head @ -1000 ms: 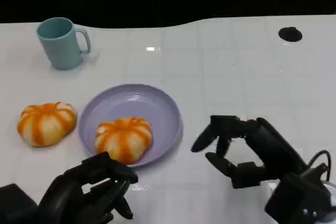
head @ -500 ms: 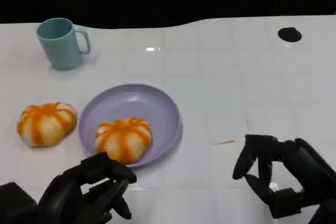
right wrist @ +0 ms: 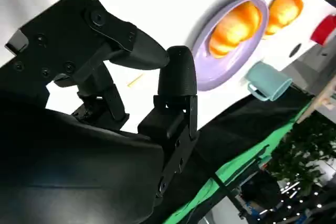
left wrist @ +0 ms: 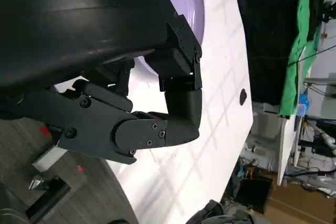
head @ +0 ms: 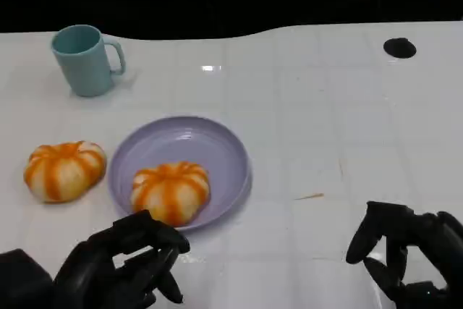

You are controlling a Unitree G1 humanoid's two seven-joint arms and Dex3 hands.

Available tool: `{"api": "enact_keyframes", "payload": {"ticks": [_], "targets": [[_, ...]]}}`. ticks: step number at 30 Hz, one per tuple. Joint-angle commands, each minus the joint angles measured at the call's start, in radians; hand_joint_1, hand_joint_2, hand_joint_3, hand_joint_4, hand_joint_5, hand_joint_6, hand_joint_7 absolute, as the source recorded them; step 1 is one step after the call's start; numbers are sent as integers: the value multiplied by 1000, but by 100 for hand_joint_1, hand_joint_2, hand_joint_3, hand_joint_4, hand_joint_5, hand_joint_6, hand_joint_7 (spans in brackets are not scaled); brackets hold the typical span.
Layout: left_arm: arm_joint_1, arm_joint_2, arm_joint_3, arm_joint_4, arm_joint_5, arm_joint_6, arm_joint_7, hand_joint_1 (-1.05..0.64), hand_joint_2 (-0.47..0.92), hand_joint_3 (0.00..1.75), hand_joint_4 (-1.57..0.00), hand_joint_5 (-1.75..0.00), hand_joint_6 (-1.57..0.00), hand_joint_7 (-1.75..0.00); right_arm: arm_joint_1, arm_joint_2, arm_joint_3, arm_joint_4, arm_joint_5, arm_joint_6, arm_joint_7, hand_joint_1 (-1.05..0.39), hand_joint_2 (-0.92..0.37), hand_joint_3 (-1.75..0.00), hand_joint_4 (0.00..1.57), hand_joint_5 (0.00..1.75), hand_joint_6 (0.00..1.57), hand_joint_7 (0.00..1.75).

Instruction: Grasp the bread from the table and place it into the plate.

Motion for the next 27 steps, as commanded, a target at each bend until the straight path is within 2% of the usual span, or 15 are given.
{"api": "enact_keyframes", "payload": {"ticks": [1, 7, 15, 27], "targets": [[2, 13, 13, -9, -7, 15, 5, -44, 92, 41, -69, -164, -71, -120, 30, 9, -18, -12, -11, -3, -35, -18, -52, -116, 86, 175, 72, 152], [5, 16, 15, -13, -7, 17, 5, -44, 92, 41, -69, -163, -71, -120, 40, 36, -14, 59, -32, -78, -112, -17, -51, -119, 88, 175, 72, 155], [6, 15, 19, -7, -11, 14, 0, -43, 92, 41, -69, -163, -72, -119, 19, 34, -11, 132, -41, -141, -145, -17, -49, -121, 89, 175, 71, 156], [1, 13, 11, 19, -5, -15, -9, -42, 92, 42, -69, -164, -72, -119, -3, 28, 2, 167, -35, -164, -129, -17, -48, -116, 89, 175, 75, 148]]}}
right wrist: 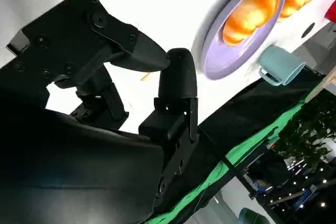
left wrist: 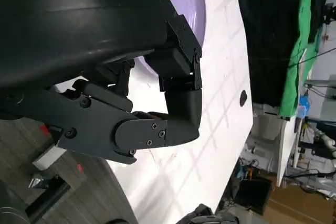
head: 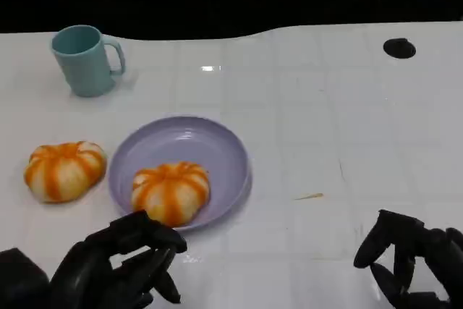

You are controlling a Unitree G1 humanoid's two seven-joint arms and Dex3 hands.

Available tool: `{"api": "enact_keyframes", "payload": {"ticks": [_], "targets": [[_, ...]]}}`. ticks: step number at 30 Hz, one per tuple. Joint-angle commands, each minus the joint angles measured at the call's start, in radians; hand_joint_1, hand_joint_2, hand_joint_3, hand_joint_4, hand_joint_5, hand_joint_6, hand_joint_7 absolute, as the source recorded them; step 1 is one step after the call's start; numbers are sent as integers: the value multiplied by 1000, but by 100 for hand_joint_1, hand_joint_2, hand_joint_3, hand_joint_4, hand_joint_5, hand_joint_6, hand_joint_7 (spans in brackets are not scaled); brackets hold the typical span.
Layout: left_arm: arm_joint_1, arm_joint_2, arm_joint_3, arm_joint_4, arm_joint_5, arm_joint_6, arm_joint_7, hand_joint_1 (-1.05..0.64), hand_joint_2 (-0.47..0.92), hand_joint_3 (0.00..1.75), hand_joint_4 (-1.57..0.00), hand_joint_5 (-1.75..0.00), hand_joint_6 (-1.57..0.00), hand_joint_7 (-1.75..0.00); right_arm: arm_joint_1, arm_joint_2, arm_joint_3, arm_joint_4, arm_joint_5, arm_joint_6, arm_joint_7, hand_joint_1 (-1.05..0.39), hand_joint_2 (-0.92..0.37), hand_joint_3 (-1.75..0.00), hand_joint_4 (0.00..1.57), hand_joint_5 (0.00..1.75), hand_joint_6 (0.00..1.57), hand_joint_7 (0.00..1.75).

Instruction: Grasp the bread from the table and place it into the plate.

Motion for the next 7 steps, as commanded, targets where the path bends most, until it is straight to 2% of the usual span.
{"api": "enact_keyframes", "payload": {"ticks": [1, 7], "targets": [[-1, 10, 3, 14, 2, -16, -9, -42, 92, 42, -69, -164, -72, -119, -10, -5, -1, 11, 15, -21, 3, -17, -48, -116, 89, 175, 75, 148], [-3, 13, 0, 22, 9, -33, -13, -42, 92, 41, -69, -165, -72, -119, -19, -10, 2, 13, 11, -21, 9, -16, -44, -120, 89, 175, 77, 144]]}}
